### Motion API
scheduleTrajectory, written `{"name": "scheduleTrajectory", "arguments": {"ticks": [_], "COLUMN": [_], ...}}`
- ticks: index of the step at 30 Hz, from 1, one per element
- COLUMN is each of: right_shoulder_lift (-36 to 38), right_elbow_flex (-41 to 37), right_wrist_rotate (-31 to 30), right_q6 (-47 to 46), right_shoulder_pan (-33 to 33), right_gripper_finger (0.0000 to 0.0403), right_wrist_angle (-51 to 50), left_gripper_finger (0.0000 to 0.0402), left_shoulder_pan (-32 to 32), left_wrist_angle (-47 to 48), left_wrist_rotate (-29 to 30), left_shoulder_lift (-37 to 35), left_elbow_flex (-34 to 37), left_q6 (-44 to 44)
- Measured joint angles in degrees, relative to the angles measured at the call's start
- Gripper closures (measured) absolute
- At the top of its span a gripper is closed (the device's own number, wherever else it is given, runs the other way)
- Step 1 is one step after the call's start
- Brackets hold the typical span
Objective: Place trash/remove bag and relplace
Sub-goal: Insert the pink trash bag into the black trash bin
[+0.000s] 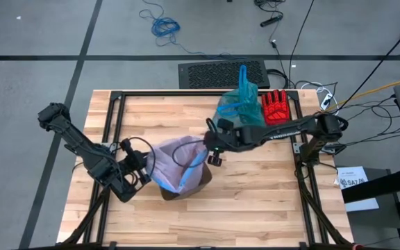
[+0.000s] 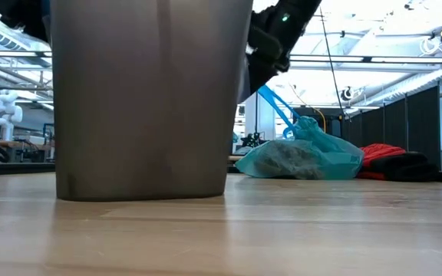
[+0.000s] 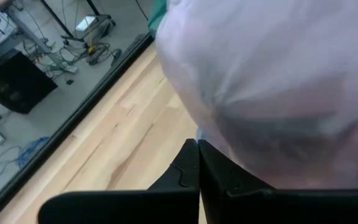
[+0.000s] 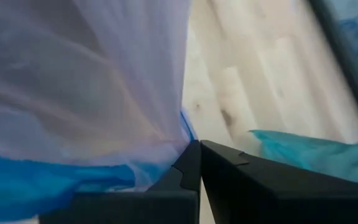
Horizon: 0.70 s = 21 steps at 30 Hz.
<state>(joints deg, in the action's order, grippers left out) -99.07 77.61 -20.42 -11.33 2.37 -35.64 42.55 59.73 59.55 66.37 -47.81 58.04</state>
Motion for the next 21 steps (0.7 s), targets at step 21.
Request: {"name": "scheduleTrajectory", "arguments": {"ticks": [21], "right_shoulder_lift": [6.21], "right_elbow_flex": [-0.75], "right_wrist_rotate": [-12.86], "right_q6": [1.73], "right_shoulder_pan": [6.78], "right_gripper_finger": [0.0308], "right_wrist_angle": [-1.99], "left_gripper_finger": [0.0348], "left_shoulder_pan": [3.35], "left_wrist_angle": [-2.65], "left_wrist_rotate": [-5.82], "left_shoulder_lift": [0.00], "left_elbow_flex": [-1.25], "left_q6": [-8.23]}}
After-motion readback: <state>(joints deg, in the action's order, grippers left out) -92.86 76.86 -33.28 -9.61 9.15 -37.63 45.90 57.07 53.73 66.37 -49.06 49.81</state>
